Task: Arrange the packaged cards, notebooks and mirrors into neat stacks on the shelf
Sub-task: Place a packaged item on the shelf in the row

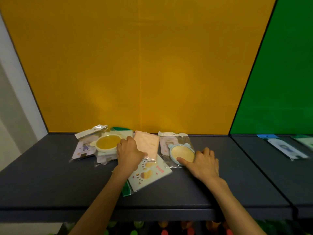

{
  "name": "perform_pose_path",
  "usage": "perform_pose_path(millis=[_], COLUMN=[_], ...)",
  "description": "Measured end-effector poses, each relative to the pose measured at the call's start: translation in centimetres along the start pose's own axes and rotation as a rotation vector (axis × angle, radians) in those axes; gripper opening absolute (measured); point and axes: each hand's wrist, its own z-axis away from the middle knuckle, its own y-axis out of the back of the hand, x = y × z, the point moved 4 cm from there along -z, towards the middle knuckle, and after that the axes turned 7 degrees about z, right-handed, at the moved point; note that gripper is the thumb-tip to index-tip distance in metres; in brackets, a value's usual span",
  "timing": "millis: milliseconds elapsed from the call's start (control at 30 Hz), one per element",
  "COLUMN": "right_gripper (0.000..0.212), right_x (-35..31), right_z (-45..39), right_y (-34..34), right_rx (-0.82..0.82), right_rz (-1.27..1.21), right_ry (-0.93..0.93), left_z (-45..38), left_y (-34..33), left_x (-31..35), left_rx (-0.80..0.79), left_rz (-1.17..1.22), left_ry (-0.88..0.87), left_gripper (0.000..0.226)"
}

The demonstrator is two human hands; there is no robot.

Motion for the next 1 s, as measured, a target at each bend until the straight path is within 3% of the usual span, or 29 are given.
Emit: perform_pose_path(millis=[467,600,800,1000], right_gripper=[0.083,0.076,0.074,0.031], right_x=[1.9,2.5,3.1,3.7], right_z=[-0.9,-1.2,-0.9,-0.6], right_y=[-0.2,-0.4,0.1,-0.5], right_rx=[-0.06,-0.087,-0.129,-0.133], right_rz=[-0.148,-0.273,-0.597,-1.004], right_ry=[-0.019,-0.026,-0.114,-0.229], left_z=[-0.5,-0.4,0.1,2.1], left_y=[-0.1,-0.1,0.7,1.8], left_x=[1.6,1.7,0.3,-0.4], left_rx=[-0.17,-0.203,-0.161,-0.152], left_rz=[0.207,0.216,0.595,1.015], left_ry=[0.105,0.131,0.191,0.215], left_gripper=[0.084,0.064,0.032,0.024])
